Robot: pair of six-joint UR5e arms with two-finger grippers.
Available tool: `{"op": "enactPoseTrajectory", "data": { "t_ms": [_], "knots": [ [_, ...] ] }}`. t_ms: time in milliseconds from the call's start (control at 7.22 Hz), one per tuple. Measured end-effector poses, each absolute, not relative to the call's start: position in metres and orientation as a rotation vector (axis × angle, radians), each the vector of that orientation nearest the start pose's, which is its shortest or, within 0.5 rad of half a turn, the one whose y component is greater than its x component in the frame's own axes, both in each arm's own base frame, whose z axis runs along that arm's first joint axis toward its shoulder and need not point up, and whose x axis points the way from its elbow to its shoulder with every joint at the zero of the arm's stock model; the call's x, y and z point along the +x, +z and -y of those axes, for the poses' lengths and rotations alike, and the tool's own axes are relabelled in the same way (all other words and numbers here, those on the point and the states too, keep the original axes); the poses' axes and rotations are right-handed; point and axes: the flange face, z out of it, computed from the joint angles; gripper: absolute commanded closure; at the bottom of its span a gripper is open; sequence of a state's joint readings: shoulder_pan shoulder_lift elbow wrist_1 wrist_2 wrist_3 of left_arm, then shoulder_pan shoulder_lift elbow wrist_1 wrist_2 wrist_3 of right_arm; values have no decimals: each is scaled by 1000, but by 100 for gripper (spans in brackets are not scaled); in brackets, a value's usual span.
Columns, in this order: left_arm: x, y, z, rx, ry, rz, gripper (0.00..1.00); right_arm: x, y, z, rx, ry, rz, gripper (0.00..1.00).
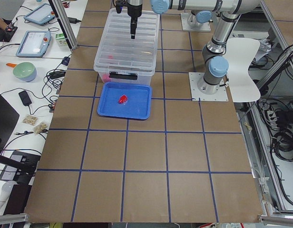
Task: Place red block in blue tray from box
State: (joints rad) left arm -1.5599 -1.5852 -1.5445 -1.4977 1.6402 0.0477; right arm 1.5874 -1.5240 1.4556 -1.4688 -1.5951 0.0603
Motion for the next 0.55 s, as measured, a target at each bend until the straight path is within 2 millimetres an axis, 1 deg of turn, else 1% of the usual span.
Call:
{"op": "enactPoseTrajectory", "data": {
  "t_ms": [277,554],
  "knots": [
    [-121,503,506,62,-132,-3068,0,139,511,500,76,43,-3156,0],
    [-121,505,504,150,-127,-3063,0,138,513,500,81,36,-3155,0]
  ]
}}
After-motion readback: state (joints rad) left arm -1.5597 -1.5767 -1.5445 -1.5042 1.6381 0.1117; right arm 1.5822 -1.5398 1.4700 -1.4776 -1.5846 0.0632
